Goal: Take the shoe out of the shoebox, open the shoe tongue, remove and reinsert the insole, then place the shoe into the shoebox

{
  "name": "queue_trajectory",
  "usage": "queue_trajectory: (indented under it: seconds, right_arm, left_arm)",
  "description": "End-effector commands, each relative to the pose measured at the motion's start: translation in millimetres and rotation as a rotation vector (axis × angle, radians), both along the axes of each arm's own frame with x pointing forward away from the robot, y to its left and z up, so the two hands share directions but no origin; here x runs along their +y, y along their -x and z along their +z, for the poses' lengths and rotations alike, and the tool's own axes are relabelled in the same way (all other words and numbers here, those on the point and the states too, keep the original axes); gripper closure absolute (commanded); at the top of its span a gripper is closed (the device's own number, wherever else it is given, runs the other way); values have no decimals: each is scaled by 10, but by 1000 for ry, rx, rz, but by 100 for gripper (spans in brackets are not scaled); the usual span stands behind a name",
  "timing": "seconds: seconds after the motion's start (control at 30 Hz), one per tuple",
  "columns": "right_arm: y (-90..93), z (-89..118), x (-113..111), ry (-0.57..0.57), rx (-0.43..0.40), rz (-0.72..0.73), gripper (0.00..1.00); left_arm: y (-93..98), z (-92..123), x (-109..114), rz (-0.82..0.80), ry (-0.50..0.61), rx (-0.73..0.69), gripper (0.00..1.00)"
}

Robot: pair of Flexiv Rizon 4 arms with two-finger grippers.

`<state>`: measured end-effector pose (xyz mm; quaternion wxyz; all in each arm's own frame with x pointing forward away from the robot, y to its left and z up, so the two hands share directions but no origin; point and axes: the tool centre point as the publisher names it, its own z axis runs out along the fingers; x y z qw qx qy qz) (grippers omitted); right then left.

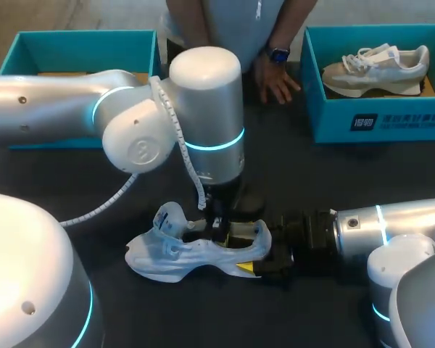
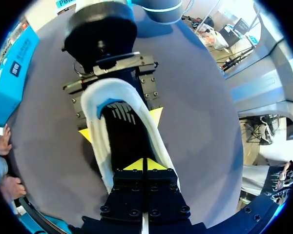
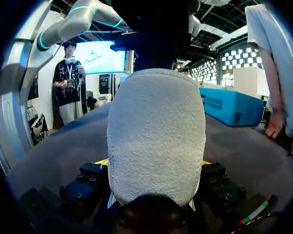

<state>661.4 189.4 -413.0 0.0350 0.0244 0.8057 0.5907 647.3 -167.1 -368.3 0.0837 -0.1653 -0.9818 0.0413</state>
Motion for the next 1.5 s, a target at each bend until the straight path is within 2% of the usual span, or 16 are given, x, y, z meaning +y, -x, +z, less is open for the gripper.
queue_trajectory:
  seconds: [0.03, 0.53, 0.83, 0.9, 1.0, 1.2, 1.5]
  right_arm:
    - [15, 3, 11, 2, 0, -2, 100]
    - [15, 3, 11, 2, 0, -2, 100]
    - [15, 3, 11, 2, 0, -2, 100]
    - [15, 3, 11, 2, 0, -2, 100]
    - [15, 3, 11, 2, 0, -2, 100]
    - [15, 3, 11, 2, 0, -2, 100]
    - [15, 3, 11, 2, 0, -2, 100]
  left_arm:
    - [8, -103, 9, 0, 2, 10, 100]
    - [69, -209, 193, 46, 14, 25, 100]
    - [165, -240, 209, 33, 43, 36, 100]
    - [177, -238, 208, 36, 52, 27, 85]
    - [194, -247, 206, 41, 61, 19, 71]
    - [158, -342, 189, 66, 60, -4, 64]
    - [88, -480, 121, 75, 79, -82, 63]
